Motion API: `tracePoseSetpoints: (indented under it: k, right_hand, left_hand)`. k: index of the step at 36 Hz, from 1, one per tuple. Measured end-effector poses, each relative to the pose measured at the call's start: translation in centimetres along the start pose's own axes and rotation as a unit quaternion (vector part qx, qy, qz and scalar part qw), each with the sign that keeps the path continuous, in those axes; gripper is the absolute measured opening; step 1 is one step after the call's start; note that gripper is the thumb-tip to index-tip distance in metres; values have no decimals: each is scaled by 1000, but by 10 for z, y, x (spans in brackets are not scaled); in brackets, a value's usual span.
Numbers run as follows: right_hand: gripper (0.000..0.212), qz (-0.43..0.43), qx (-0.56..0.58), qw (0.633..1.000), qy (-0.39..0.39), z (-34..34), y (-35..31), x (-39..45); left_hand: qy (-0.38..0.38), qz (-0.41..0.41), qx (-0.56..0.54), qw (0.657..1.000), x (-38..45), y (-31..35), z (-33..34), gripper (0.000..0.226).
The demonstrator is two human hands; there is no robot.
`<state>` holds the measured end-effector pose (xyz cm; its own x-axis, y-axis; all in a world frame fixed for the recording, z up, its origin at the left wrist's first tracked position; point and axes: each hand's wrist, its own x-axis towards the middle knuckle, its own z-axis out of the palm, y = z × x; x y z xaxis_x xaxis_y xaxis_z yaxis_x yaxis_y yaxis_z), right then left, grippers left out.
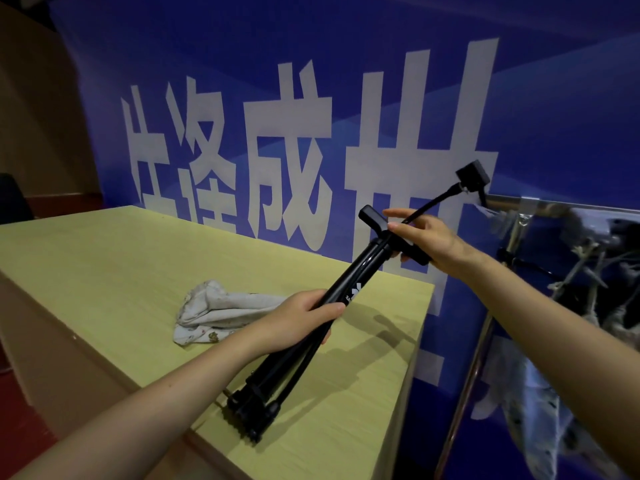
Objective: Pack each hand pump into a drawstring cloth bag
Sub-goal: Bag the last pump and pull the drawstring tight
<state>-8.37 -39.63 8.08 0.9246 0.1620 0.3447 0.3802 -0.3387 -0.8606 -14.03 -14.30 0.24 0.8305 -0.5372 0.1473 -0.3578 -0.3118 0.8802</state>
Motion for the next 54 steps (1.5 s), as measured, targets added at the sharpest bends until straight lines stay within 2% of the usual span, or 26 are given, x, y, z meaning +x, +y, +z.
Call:
tracePoseSetpoints:
  k: [3, 5, 10, 13, 16, 20, 23, 25, 28, 31, 36, 41, 44, 46, 47, 48, 50, 54]
  right_hand:
    - [34, 9, 19, 996, 91, 6, 3, 1]
    - [36, 62, 60, 990, 112, 9, 7, 1]
    - [51, 152, 143, 970, 123, 21, 14, -1]
    - [48, 166, 197, 960, 114, 34, 14, -3]
    - [53, 179, 262, 942, 113, 51, 14, -5]
    - [51, 189, 375, 903, 92, 69, 9, -8]
    - [51, 153, 289, 944, 54, 82, 6, -12]
    - [43, 148, 257, 953, 67, 88, 1, -12]
    - [25, 150, 280, 942, 107, 89, -6, -9]
    - [19, 135, 300, 931, 162, 84, -9, -5]
    - [18, 104, 323, 910, 237, 71, -12, 2]
    - [25, 91, 362, 883, 286, 65, -19, 11]
    - [33, 95, 393, 868, 289, 67, -23, 14]
    - [29, 97, 409, 863, 279, 69, -25, 14]
    - [26, 98, 416, 862, 272, 70, -26, 13]
    - [24, 97, 419, 863, 264, 70, -26, 12]
    - [25, 95, 425, 865, 250, 69, -26, 10]
    - [31, 98, 444, 863, 219, 64, -19, 5]
  left_hand:
    - [25, 1, -6, 1000, 6, 2, 1, 45]
    - [42, -1, -14, 999, 10, 3, 3, 46]
    - [99, 20, 35, 994, 13, 0, -3, 37]
    - [111, 18, 67, 991, 12, 1, -6, 34]
    - [134, 18, 99, 986, 12, 0, -9, 32]
    - [165, 26, 172, 971, 13, 3, -12, 30]
    - [170, 30, 225, 959, 14, 10, -13, 34]
    - [171, 25, 236, 956, 15, 12, -16, 36]
    - [180, 6, 182, 967, 15, 12, -22, 40]
    - [206, -10, 129, 970, 8, 8, -34, 34]
    - [292, -28, 248, 923, -10, -9, -59, 26]
    - [333, -89, 275, 898, -26, -15, -75, 43]
    - [291, -177, 175, 924, -29, -6, -76, 63]
    - [254, -227, 19, 940, -28, 0, -75, 74]
    - [239, -221, -71, 943, -28, 2, -76, 70]
    - [228, -200, -163, 939, -27, 5, -76, 60]
    - [225, -161, -308, 910, -25, 10, -80, 39]
    - [210, -171, -410, 871, -22, 10, -84, 30]
